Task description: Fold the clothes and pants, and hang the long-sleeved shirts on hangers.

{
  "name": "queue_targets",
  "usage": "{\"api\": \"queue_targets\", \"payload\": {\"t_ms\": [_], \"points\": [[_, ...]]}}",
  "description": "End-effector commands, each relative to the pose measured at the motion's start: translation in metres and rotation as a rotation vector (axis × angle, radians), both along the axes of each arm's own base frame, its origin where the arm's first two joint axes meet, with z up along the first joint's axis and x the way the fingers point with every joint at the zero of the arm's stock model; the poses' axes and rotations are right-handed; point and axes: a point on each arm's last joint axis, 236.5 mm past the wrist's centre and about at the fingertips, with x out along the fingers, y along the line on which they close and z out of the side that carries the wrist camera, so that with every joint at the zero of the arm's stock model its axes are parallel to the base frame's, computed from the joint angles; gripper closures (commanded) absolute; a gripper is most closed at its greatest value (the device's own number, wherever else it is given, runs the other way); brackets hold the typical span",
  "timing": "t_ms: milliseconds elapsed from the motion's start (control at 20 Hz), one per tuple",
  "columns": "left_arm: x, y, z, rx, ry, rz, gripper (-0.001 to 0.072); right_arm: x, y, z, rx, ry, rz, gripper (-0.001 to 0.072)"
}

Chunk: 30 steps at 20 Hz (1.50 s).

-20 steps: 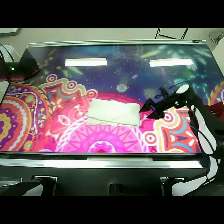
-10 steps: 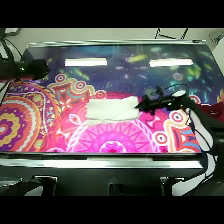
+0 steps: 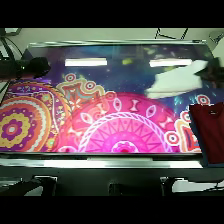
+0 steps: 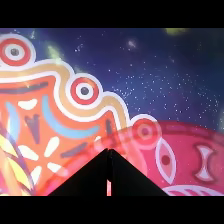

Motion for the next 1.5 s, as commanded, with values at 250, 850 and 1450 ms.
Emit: {"api": "queue_targets", "payload": {"t_ms": [250,850,1450], "points": [[0.003,0.0,0.004,-0.001,-0.022,0.002,0.0686,-0.12,-0.153,0.025,-0.034,0.193,-0.475,0.0677],[0.008,0.0,0.01,-0.008,-0.056,0.008,0.0687,-0.222,-0.183,0.001,0.017,0.453,-0.649,0.0675],[0.008,-0.001,0.011,-0.009,-0.056,0.007,0.0685,-0.355,-0.184,-0.153,-0.18,1.007,-0.693,0.0426]]}}
